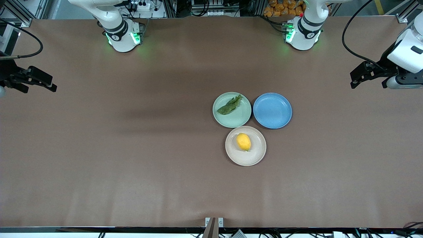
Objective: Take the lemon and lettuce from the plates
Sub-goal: 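Move the left gripper toward the cream plate with the lemon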
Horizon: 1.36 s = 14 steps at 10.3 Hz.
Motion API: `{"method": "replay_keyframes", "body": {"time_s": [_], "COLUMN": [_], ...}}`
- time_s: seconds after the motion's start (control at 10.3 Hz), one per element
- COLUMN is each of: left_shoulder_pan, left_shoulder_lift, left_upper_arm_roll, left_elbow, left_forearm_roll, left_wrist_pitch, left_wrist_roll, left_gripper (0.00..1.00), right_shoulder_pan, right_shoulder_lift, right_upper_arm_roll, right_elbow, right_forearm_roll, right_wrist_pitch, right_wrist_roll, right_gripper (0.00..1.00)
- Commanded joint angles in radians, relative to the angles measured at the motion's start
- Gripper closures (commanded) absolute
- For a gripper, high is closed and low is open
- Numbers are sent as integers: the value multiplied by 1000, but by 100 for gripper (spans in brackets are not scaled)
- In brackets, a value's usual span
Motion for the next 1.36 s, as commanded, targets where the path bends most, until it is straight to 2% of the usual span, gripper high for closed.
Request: {"method": "replay_keyframes", "body": {"time_s": [0.0, 0.39, 0.78, 1.07, 1.26], "left_shoulder_pan": [1, -1, -25, -30, -65], "left_shoulder_lift": [10, 39, 158, 212, 266], "left_upper_arm_roll": [-1, -1, -3, -10, -10], "left_elbow": [25, 34, 103, 102, 105], "left_forearm_roll": [3, 2, -1, -87, -72], "left_wrist_pitch": [-14, -16, -16, -13, 6], "left_wrist_roll": [49, 52, 34, -17, -18], "left_gripper": [0, 0, 0, 0, 0], "right_shoulder_pan": [38, 41, 47, 43, 43], "right_shoulder_lift": [-16, -15, -13, -13, -13], "right_upper_arm_roll": [-35, -40, -37, -39, -39], "right_elbow": [-1, 0, 3, 3, 0], "right_forearm_roll": [-17, -17, -16, -16, -16], "right_wrist_pitch": [-18, -21, -18, -20, -17], "right_wrist_roll": [8, 8, 8, 8, 10], "right_gripper": [0, 0, 0, 0, 0]}}
